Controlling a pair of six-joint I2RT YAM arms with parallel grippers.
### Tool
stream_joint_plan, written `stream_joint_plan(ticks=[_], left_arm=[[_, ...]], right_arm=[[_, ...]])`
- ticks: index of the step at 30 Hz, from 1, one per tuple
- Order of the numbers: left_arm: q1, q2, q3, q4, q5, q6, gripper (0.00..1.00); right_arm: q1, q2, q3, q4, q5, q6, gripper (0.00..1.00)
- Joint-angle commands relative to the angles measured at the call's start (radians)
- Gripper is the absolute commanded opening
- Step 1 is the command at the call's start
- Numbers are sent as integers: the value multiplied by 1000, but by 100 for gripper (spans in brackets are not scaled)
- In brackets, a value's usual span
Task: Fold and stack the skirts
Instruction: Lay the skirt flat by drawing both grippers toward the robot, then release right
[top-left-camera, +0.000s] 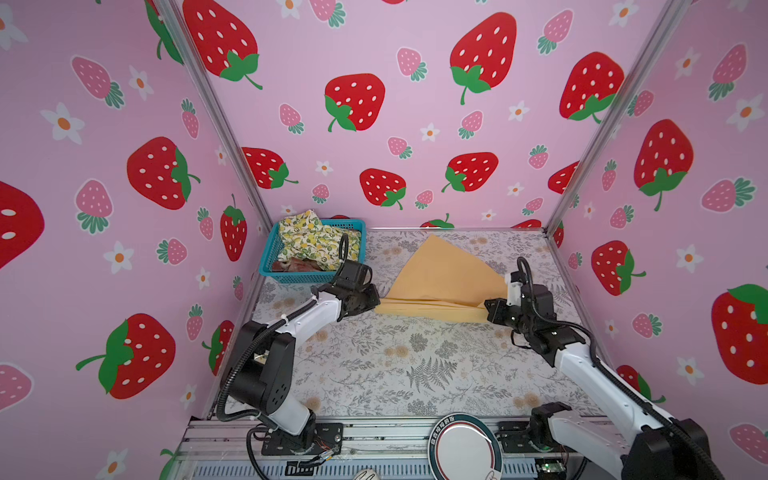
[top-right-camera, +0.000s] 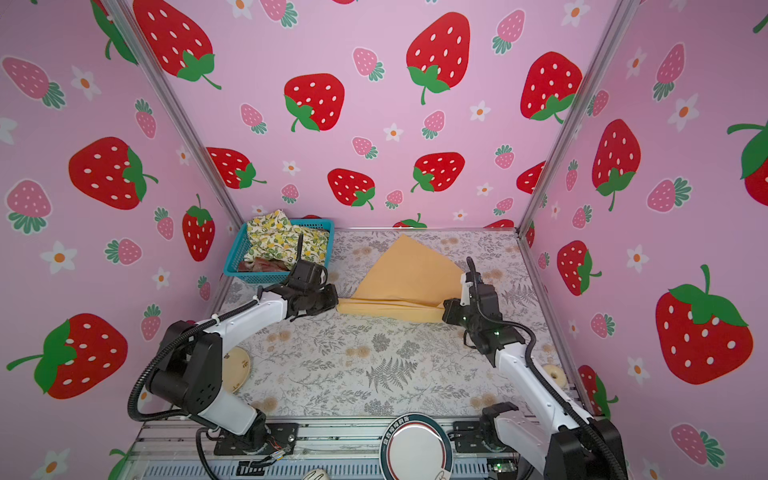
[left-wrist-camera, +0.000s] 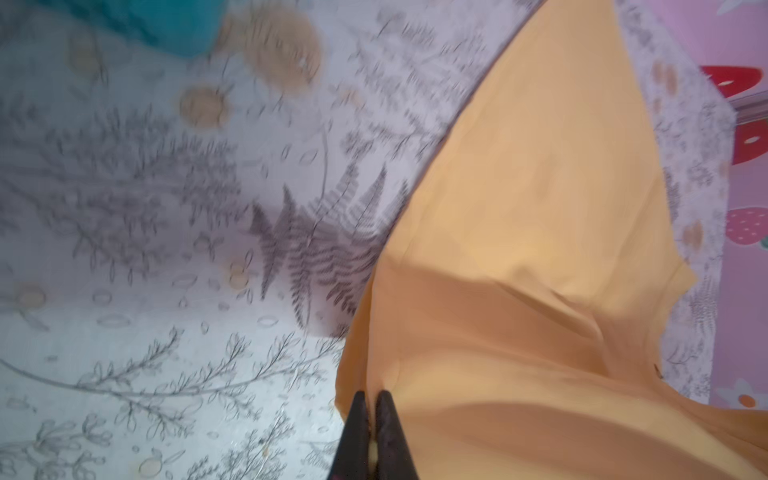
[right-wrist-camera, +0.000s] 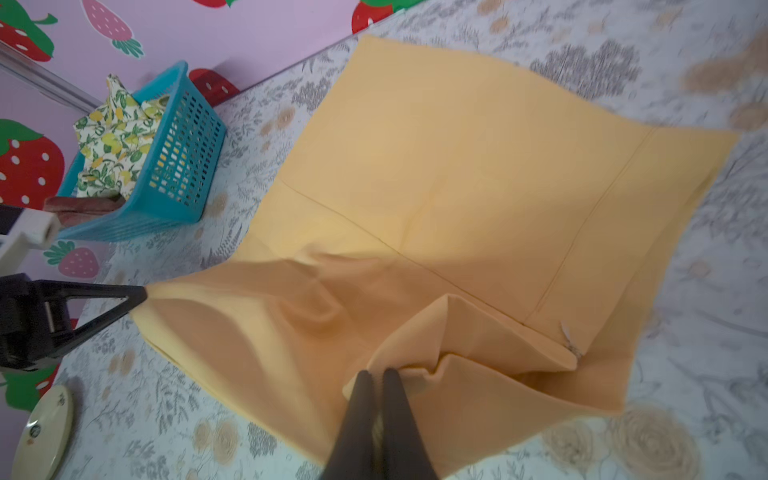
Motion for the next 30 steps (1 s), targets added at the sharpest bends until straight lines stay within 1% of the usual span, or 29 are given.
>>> stream_joint_plan(ticks=[1, 7, 8, 10, 12, 13, 16, 20, 23, 27, 30], left_arm=[[11, -78, -80, 115, -69, -54, 0], [11, -115, -174, 133, -90, -62, 0], [11, -113, -180, 129, -97, -62, 0], [10, -114, -190, 121, -113, -61, 0], [11, -119, -205, 119, -125, -61, 0], [11, -121, -210, 117, -130, -61, 0], [10, -134, -236, 118, -137, -58, 0], [11, -142, -281, 134, -144, -59, 0], [11, -151, -306, 142, -145, -65, 0], [16, -172, -311, 122, -168, -65, 0], [31, -191, -289, 95, -181, -55, 0]], right_arm=[[23, -105, -53, 41, 5, 81, 3], [95, -201, -134, -26, -1, 135, 4], [107, -217, -143, -36, -1, 146, 6], [134, -243, -151, -55, -6, 159, 14], [162, -274, -147, -85, -7, 172, 27], [172, -290, -140, -104, -1, 176, 35], [188, -351, -98, -175, 34, 181, 63], [187, -390, -35, -222, 137, 141, 100], [188, -323, -8, -202, 163, 74, 100], [190, -129, 36, -177, 187, -46, 100], [200, -15, 67, -165, 214, -128, 100]])
